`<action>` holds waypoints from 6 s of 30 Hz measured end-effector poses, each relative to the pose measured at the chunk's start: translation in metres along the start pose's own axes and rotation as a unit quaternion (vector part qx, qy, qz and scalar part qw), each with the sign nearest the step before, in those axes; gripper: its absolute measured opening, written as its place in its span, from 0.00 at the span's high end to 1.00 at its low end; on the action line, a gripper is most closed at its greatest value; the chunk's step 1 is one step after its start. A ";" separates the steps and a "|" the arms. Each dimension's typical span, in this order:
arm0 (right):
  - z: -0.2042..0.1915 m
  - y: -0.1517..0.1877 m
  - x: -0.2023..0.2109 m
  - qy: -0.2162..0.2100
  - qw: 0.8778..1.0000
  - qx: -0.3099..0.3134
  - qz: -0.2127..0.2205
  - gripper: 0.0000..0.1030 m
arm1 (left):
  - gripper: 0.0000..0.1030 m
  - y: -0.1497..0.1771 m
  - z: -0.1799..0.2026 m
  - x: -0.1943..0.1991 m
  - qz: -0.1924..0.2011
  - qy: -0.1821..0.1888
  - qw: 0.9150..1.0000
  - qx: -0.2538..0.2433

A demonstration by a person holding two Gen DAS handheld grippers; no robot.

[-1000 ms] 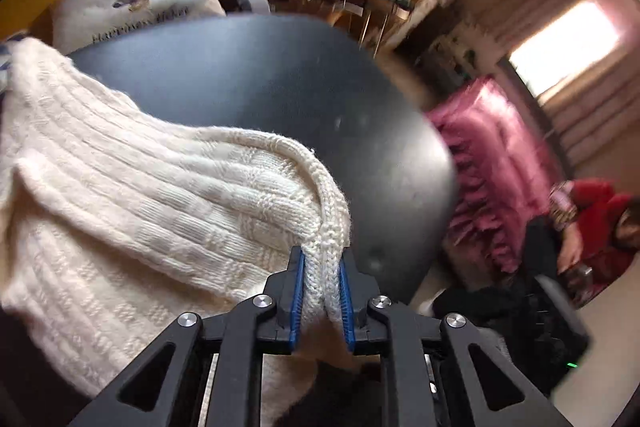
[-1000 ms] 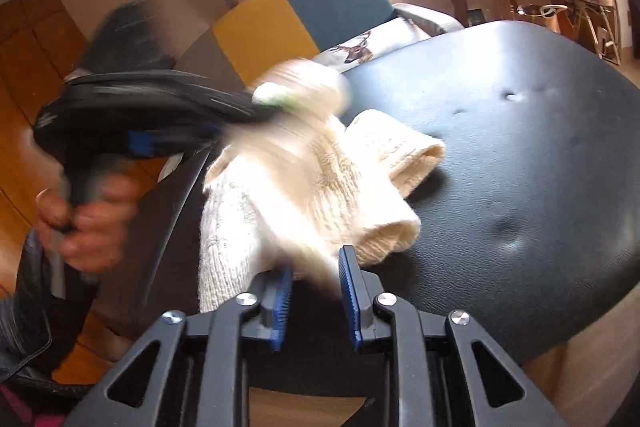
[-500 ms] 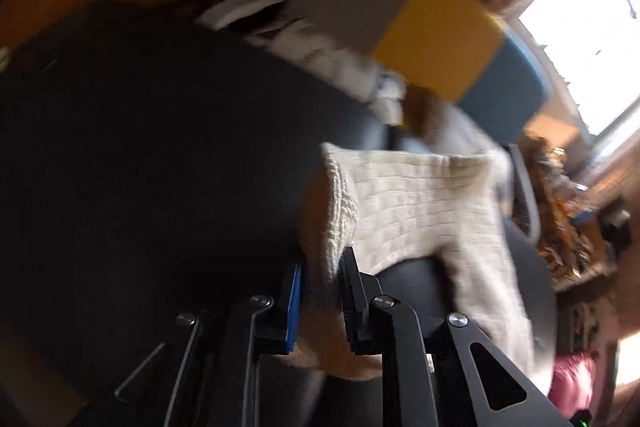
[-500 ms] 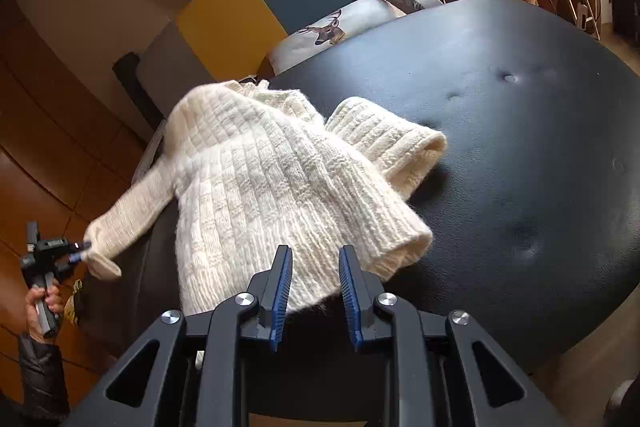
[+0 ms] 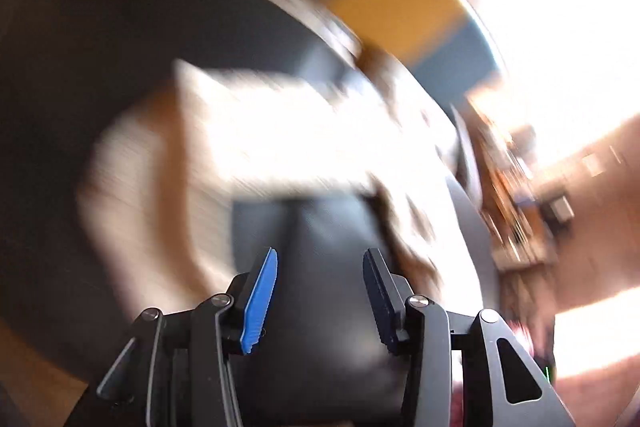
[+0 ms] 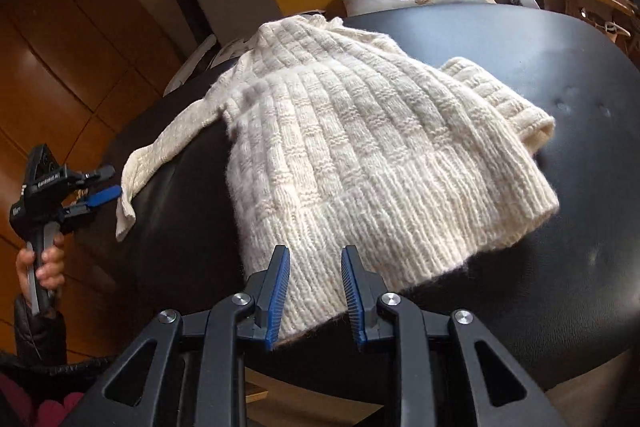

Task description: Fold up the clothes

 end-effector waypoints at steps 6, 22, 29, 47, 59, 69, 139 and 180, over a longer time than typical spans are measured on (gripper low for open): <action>0.032 0.008 0.018 0.029 0.998 -0.054 0.019 0.74 | 0.57 0.085 0.074 -0.096 -0.150 0.089 0.985 0.003; 0.071 0.008 0.039 0.055 0.994 -0.080 0.059 0.72 | 0.97 0.063 0.128 -0.084 -0.087 0.092 0.992 -0.011; 0.121 -0.015 0.048 0.052 0.982 -0.162 0.088 0.71 | 1.00 -0.049 0.045 0.040 0.075 0.041 0.996 -0.019; 0.124 -0.006 0.045 0.050 0.973 -0.210 0.087 0.69 | 0.66 0.118 0.110 -0.101 -0.177 0.078 0.981 0.010; 0.152 -0.034 0.044 0.005 0.959 -0.260 0.110 0.61 | 1.00 -0.056 0.072 0.088 0.120 0.062 0.991 -0.023; 0.097 -0.053 -0.005 0.052 0.988 -0.136 0.048 0.48 | 1.00 -0.023 -0.050 0.070 0.076 -0.055 0.995 0.040; 0.035 -0.164 -0.091 -0.006 1.000 -0.005 -0.003 0.67 | 0.88 -0.132 -0.191 0.141 0.113 -0.319 0.941 -0.006; -0.032 -0.181 -0.150 -0.075 0.980 0.119 -0.143 0.73 | 0.86 -0.185 -0.291 0.170 0.107 -0.425 0.894 -0.090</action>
Point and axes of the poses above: each gripper's, at about its wrist camera, not at the fingertips, and x roughly against the way its jaws point, z to its right, y to its underside, the point moved 9 cm from there along -x, roughly the way its jaws point, and after that the axes turned 9 degrees about z, right-handed, at the moved point
